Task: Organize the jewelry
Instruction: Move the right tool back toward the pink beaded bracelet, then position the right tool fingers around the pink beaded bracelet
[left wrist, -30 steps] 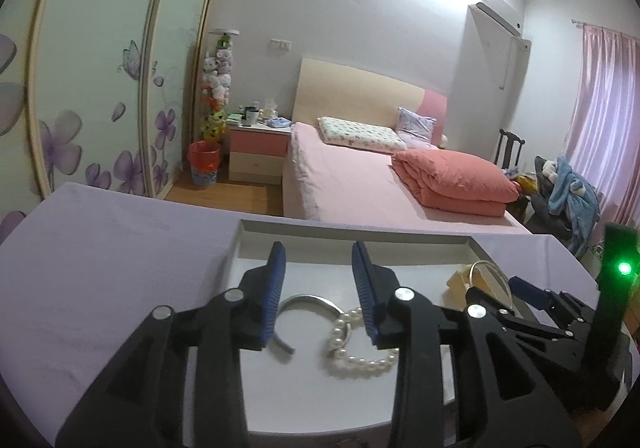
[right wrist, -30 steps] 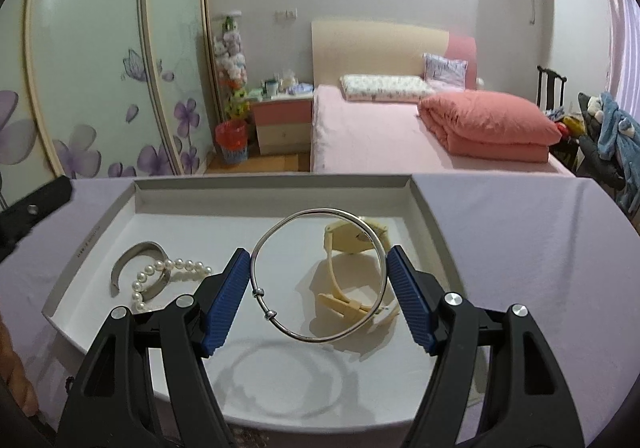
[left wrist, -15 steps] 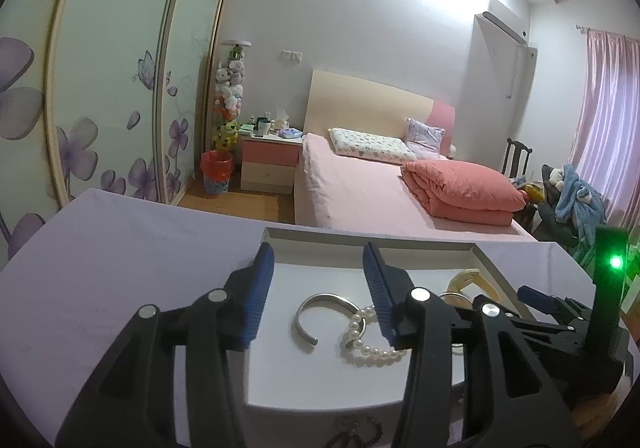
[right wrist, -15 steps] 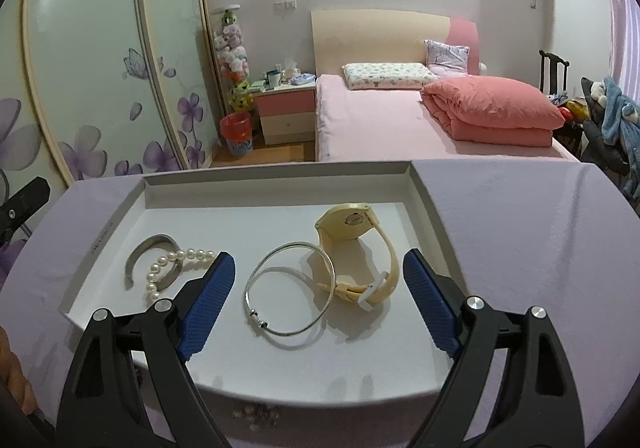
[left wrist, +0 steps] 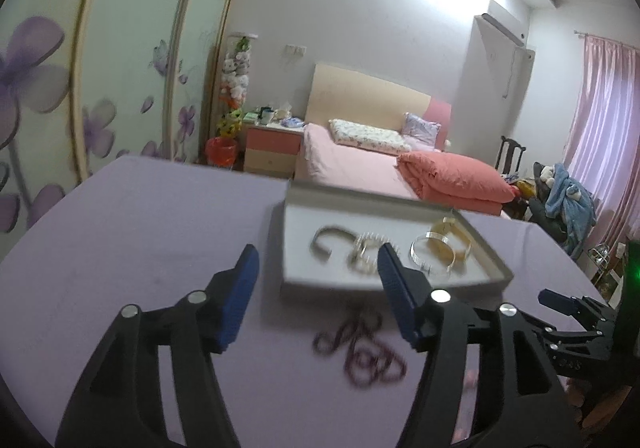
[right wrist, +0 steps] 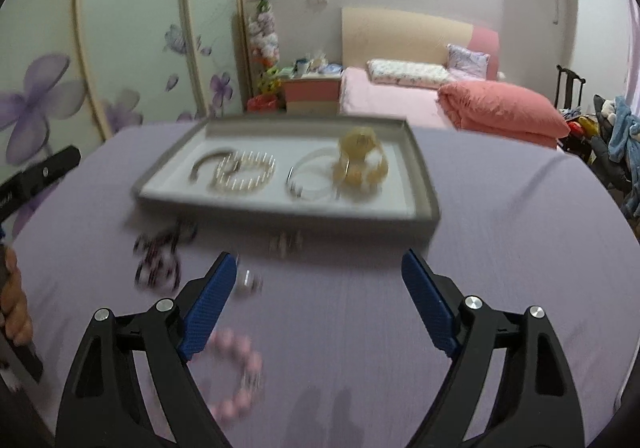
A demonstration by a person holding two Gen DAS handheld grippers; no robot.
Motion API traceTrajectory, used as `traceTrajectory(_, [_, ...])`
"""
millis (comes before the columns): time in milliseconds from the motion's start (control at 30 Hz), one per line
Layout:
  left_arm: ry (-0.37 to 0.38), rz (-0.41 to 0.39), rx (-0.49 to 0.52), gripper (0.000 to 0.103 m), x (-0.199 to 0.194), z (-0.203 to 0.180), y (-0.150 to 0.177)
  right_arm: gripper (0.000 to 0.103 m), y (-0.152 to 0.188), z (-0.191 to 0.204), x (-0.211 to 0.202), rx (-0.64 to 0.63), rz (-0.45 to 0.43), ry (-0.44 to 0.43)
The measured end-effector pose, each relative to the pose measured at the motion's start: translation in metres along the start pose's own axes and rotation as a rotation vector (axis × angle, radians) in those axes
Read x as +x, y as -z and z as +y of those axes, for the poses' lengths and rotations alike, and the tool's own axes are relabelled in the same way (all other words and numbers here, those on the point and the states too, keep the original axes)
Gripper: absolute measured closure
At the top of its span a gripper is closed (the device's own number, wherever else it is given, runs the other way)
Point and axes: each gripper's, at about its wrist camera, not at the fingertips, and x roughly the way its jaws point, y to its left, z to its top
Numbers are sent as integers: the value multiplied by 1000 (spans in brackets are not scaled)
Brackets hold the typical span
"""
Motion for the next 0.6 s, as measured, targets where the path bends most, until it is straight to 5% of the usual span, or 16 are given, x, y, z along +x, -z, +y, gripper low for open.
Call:
traceTrajectory(333, [-34, 89, -7, 30, -24, 14, 24, 59, 38, 24, -2, -37, 153, -92])
traceTrajectory(600, [-38, 102, 8, 29, -28, 15, 29, 67, 53, 32, 5, -38, 219, -68])
